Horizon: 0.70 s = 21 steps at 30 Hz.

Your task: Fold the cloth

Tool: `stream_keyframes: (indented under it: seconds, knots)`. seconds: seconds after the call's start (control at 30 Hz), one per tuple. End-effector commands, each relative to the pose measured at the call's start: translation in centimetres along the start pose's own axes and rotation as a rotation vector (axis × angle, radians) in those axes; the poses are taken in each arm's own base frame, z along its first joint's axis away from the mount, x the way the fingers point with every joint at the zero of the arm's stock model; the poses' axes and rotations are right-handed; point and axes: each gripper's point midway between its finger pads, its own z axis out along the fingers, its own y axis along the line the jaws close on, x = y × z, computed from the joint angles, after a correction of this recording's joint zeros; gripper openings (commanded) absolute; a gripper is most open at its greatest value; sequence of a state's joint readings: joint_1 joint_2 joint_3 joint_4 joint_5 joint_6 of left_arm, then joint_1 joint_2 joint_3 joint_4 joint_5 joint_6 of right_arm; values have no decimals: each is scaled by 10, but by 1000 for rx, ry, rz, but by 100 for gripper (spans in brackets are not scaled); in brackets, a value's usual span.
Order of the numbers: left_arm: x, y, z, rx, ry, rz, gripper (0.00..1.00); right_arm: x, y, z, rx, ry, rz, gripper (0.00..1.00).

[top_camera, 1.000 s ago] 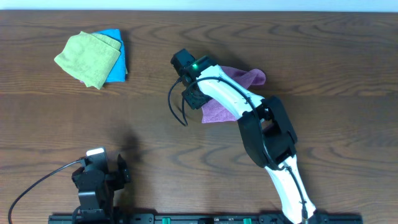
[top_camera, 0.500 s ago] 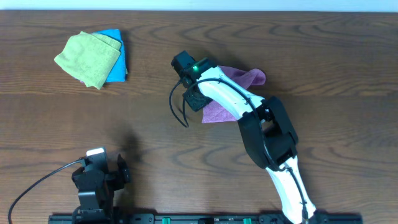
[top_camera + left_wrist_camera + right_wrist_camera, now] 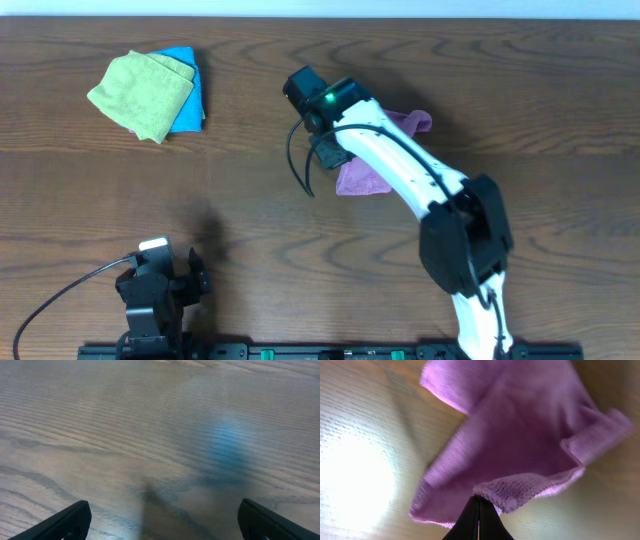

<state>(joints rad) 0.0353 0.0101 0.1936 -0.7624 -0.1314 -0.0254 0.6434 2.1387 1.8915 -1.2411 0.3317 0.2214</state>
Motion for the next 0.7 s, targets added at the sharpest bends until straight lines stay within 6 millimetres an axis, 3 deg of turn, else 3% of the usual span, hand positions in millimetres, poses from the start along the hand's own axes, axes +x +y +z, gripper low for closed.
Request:
stream_keyframes:
  seconds: [0.0, 0.3, 0.67]
  knots:
    - [11, 1, 4, -6, 32, 16, 95, 2, -23, -13, 94, -15, 105, 1]
    - [11, 0, 4, -5, 32, -3, 95, 50, -65, -15, 209, 170, 296, 1]
    - [10, -1, 4, 0, 29, -220, 95, 75, -131, -11, 308, 275, 413, 1]
